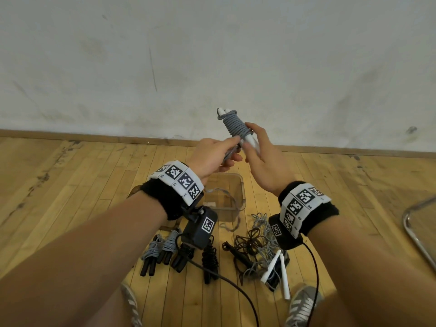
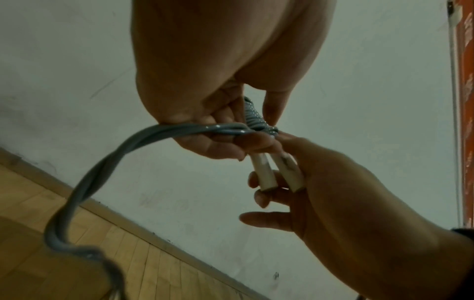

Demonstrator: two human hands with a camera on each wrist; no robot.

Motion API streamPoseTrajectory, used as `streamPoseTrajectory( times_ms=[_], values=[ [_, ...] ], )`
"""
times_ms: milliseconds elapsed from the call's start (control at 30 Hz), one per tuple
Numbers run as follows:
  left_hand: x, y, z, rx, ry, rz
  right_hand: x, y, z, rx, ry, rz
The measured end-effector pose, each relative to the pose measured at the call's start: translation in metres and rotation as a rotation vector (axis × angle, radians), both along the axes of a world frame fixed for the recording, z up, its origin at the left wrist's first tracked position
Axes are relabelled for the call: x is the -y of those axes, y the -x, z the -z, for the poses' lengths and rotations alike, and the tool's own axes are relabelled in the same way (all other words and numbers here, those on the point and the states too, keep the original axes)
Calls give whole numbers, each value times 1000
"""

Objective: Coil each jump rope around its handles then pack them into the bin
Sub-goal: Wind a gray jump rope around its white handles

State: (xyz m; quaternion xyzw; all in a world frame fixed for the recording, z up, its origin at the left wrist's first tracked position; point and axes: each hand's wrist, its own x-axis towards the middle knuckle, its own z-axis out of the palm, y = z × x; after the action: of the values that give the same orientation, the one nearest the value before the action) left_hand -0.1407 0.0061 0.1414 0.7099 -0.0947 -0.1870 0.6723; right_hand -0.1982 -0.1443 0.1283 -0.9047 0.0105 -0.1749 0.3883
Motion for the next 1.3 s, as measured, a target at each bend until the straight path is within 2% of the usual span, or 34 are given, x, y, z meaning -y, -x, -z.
streamPoseTrajectory(
  times_ms=[200,300,400,467,600,933,1033,1133,1300],
  values=[
    [-4,1,-2,5,4,-53,-6,3,-3,-27,-59,-118],
    [-5,1,1,32,-13,-80,-5,2,-7,-66,-221,-140],
    [-6,-1,2,18,15,-53,0,3,-12,-232,-464,-88],
    [-6,-1,1,17,23,-21,1,5,-13,-266,-523,-129],
    [-6,1,0,29,-47,22,0,4,-11,-169,-441,-163],
    [-7,-1,-1,14,-8,-62,11,0,1,45,-83,67],
    [-6,0,0,80,4,-119,10,-2,0,53,-53,131],
    [-5,2,-3,140,-4,-87,11,-3,0,38,-43,176],
    [-3,3,-4,72,44,-69,10,-3,3,4,23,117]
  ],
)
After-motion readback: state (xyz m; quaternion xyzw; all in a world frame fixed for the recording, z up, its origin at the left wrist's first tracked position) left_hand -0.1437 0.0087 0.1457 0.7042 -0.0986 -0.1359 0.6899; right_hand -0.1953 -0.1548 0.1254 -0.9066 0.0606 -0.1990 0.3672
